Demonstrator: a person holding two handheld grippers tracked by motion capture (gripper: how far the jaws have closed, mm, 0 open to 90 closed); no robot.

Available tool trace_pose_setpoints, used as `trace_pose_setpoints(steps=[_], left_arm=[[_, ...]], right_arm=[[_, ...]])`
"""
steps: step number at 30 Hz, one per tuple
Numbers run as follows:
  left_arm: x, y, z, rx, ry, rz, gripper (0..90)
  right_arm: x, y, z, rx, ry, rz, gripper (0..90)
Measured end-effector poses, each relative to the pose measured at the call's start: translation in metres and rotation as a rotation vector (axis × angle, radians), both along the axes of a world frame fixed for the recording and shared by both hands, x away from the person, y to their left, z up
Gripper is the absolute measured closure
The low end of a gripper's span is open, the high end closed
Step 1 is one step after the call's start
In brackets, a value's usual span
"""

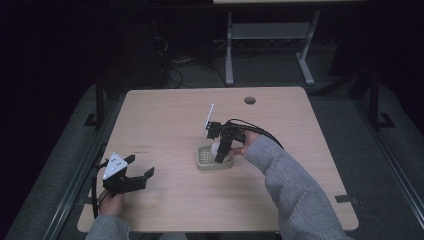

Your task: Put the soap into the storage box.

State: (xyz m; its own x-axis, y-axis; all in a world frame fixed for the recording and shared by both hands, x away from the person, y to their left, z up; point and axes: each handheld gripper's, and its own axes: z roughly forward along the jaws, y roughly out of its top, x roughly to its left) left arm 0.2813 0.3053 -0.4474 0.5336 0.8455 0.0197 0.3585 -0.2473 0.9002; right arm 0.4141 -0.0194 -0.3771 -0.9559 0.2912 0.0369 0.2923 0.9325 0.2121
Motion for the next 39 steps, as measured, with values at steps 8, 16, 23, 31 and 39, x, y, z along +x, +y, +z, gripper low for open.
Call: trace_pose_setpoints(steps=[8, 16, 23, 31, 39], left_arm=[[0.0, 0.001, 0.0, -0.011, -0.002, 0.002, 12.8], [0.0, 0.002, 0.0, -0.01, -0.003, -0.001, 12.8], [-0.001, 0.003, 0.001, -0.007, 0.005, 0.002, 12.8], [-0.001, 0.004, 0.001, -0.006, 0.003, -0.001, 12.8], [-0.001, 0.003, 0.0, -0.012, 0.001, -0.001, 12.8]], right_arm=[[0.006, 0.005, -0.002, 0.003, 0.009, 0.0, 23.6], [0.01, 0.013, -0.003, -0.016, 0.005, 0.006, 23.6], [0.015, 0.015, -0.009, -0.02, 0.008, 0.0, 23.6], [0.018, 0.018, -0.016, -0.029, 0.01, -0.002, 23.6], [0.02, 0.021, -0.023, -0.037, 0.008, -0.003, 23.6]])
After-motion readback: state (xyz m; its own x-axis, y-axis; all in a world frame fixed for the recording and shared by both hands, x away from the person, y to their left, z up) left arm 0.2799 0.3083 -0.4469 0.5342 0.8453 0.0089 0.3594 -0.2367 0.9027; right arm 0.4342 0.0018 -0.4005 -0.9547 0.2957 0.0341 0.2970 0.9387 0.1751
